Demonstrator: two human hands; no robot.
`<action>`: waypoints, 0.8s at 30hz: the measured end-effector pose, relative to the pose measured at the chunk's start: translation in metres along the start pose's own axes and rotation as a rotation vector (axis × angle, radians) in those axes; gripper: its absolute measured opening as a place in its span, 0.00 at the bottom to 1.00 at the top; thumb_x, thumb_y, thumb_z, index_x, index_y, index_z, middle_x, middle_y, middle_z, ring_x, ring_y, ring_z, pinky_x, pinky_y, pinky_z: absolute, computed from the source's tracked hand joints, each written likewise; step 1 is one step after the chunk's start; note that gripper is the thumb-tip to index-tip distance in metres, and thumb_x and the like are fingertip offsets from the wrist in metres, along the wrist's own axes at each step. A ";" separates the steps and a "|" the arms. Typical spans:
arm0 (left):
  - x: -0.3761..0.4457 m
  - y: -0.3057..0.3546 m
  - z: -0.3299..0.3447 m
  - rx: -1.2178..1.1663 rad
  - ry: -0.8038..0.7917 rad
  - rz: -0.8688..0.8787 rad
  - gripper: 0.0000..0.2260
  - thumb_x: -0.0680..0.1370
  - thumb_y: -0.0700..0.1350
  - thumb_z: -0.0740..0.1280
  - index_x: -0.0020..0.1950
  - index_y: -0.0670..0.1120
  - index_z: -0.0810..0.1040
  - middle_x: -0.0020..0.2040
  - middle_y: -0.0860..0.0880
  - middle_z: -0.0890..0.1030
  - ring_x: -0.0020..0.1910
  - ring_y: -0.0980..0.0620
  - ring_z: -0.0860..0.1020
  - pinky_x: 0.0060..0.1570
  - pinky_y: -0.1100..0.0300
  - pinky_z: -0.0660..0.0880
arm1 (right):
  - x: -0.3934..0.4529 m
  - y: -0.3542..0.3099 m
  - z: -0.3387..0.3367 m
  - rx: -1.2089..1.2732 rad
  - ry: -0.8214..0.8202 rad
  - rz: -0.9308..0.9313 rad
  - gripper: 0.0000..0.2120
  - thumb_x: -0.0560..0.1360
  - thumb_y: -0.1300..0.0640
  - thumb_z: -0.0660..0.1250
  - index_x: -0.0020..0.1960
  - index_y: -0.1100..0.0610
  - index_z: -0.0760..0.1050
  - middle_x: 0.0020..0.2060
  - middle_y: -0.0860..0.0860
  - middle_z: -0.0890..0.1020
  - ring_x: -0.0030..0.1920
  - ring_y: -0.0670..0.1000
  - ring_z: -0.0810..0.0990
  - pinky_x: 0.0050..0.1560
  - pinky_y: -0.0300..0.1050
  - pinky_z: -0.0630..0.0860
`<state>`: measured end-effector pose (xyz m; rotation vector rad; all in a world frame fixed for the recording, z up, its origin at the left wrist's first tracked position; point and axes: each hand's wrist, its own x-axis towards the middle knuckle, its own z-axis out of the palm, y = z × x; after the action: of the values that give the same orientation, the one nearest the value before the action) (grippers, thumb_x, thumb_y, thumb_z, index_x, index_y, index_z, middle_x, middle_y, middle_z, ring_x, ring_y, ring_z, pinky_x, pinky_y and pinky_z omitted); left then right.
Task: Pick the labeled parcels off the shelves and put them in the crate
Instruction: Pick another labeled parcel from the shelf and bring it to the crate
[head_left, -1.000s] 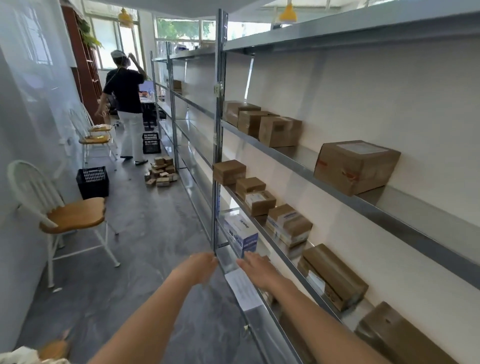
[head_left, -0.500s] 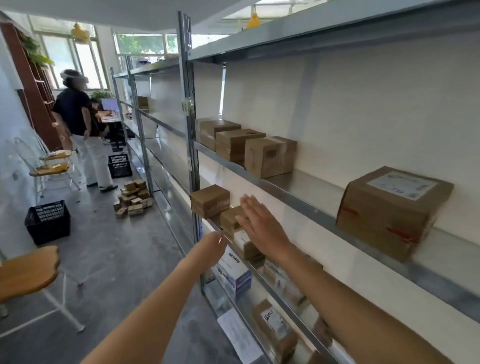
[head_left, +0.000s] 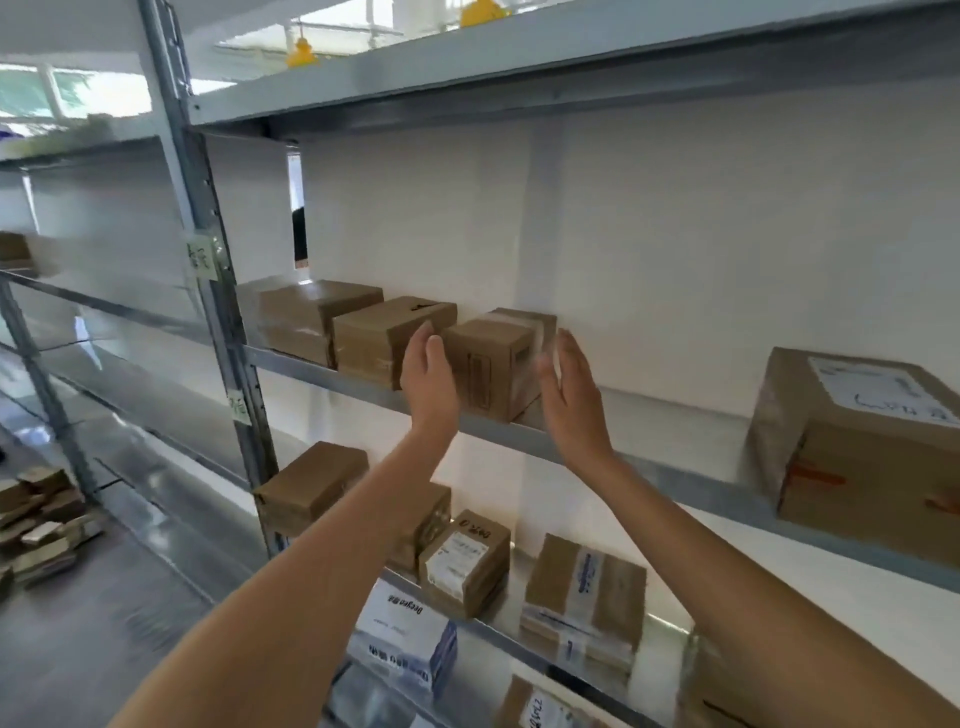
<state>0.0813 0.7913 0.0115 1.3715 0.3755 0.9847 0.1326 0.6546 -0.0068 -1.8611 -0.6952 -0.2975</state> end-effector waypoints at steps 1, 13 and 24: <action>0.007 -0.001 -0.001 -0.001 -0.034 -0.022 0.18 0.83 0.47 0.54 0.73 0.48 0.68 0.70 0.50 0.72 0.70 0.52 0.68 0.72 0.55 0.63 | 0.002 -0.001 0.004 0.004 0.036 0.039 0.28 0.84 0.46 0.51 0.80 0.55 0.52 0.79 0.49 0.56 0.79 0.48 0.54 0.73 0.37 0.50; 0.041 -0.030 -0.006 -0.122 -0.409 -0.238 0.17 0.82 0.51 0.53 0.51 0.47 0.80 0.48 0.49 0.81 0.55 0.48 0.79 0.47 0.57 0.75 | 0.008 -0.015 0.036 -0.018 0.114 0.302 0.23 0.84 0.64 0.50 0.77 0.52 0.62 0.69 0.54 0.74 0.68 0.54 0.73 0.61 0.37 0.69; 0.051 -0.005 -0.012 -0.193 -0.534 -0.195 0.18 0.83 0.47 0.49 0.57 0.55 0.78 0.59 0.53 0.81 0.60 0.52 0.77 0.60 0.55 0.73 | 0.028 -0.038 0.011 0.174 0.233 0.429 0.21 0.75 0.51 0.56 0.63 0.55 0.76 0.59 0.51 0.80 0.60 0.52 0.78 0.62 0.48 0.74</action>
<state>0.1034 0.8384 0.0195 1.3327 0.0086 0.4538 0.1317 0.6830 0.0321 -1.7229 -0.1486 -0.1632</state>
